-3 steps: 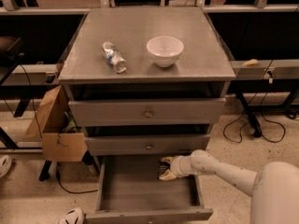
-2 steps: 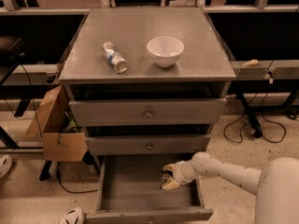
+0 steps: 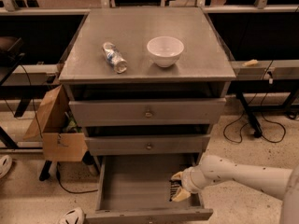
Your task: Pick rxbar chocolate from bottom drawer and place on counter
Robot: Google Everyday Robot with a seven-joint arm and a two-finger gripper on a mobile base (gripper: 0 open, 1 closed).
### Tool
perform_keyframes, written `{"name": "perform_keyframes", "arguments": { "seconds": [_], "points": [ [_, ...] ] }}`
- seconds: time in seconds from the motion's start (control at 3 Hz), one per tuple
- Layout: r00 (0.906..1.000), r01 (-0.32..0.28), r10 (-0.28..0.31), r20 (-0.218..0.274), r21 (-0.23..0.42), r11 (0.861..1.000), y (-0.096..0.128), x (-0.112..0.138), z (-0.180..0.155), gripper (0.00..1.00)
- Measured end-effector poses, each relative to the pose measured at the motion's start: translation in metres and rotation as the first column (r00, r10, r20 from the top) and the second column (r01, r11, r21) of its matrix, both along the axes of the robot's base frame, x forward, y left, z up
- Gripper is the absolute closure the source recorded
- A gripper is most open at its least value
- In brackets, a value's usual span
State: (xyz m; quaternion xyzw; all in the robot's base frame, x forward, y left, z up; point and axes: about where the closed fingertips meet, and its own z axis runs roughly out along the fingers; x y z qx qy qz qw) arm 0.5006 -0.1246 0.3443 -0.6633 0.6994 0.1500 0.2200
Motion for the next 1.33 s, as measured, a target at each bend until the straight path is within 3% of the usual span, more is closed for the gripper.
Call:
{"name": "perform_keyframes", "arguments": {
  "seconds": [0.33,0.67,1.0,1.33],
  "points": [
    [0.9999,0.005,-0.004,0.014,-0.082,0.997,-0.014,-0.024,0.055,1.00],
    [0.9995,0.020,-0.015,0.027,-0.178,0.984,-0.025,-0.037,0.140,1.00],
    [0.9979,0.023,-0.011,0.063,-0.186,0.982,-0.026,-0.030,0.154,1.00],
    [0.9982,0.022,-0.011,0.059,-0.184,0.983,-0.026,-0.031,0.152,1.00]
  ]
}}
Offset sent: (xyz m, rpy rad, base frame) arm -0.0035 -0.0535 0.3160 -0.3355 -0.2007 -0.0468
